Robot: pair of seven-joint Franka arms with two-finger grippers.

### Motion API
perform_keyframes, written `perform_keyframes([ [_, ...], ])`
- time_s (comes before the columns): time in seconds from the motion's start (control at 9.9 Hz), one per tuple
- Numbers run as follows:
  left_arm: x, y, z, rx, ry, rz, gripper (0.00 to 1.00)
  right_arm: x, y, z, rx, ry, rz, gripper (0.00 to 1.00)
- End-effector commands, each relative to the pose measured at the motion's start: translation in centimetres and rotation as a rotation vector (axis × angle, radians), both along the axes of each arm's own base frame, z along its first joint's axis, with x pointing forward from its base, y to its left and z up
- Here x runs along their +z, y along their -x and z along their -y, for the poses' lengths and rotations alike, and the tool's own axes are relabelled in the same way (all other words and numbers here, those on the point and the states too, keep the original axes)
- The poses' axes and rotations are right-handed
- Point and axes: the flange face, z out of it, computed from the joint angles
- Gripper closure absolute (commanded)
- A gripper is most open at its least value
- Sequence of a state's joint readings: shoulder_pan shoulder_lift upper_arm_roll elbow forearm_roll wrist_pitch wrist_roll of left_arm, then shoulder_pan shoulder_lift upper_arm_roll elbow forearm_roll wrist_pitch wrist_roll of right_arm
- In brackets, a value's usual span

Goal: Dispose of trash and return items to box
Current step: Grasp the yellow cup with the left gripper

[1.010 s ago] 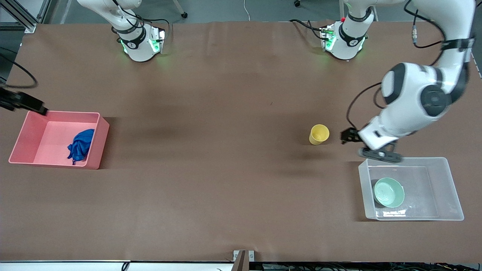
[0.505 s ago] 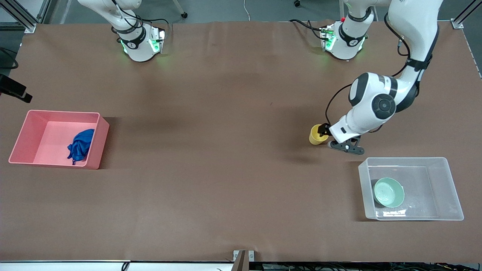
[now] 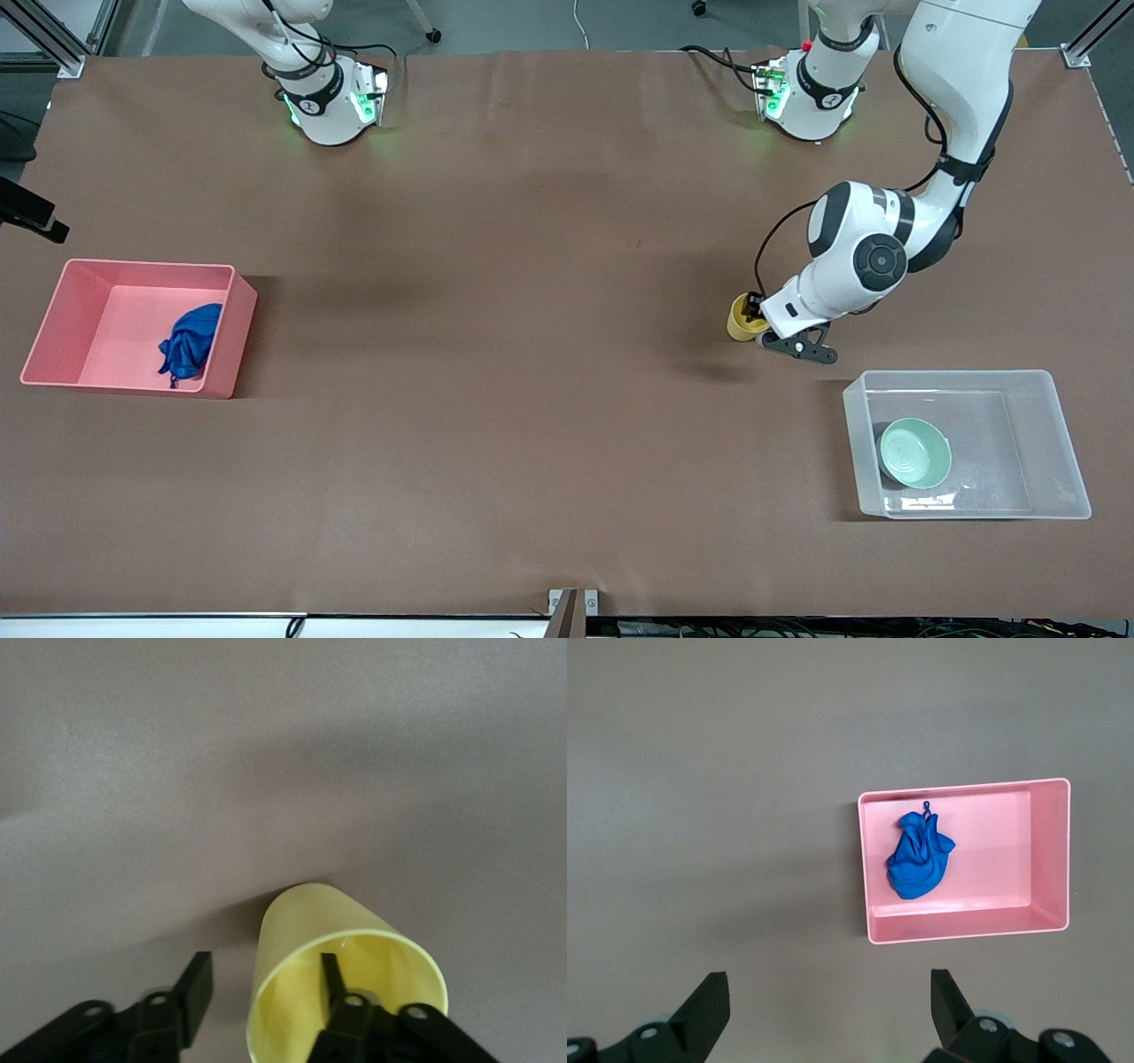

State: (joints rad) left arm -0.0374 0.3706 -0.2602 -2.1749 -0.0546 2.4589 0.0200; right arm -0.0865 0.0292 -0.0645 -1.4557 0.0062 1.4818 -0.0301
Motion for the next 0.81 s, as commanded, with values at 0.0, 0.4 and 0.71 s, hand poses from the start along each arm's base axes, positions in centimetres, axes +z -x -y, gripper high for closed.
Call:
perform_keyframes([
  [0.0,-1.7,0.5,0.0,-0.016,-0.007,0.004,1.00,0.3,0.5,-0.2,0.019,0.007,0.015,0.00],
  [0.4,5.7,-1.1,-0.9,-0.029,-0.030,0.025,1.00,0.6,0.9,-2.0,0.000,0.046,0.003,0.00],
  [0.71,11.8,-9.1,-8.4,-0.017,-0.034,0.165,1.00,0.6,1.4,-1.6,0.038,0.043,-0.001,0.00],
])
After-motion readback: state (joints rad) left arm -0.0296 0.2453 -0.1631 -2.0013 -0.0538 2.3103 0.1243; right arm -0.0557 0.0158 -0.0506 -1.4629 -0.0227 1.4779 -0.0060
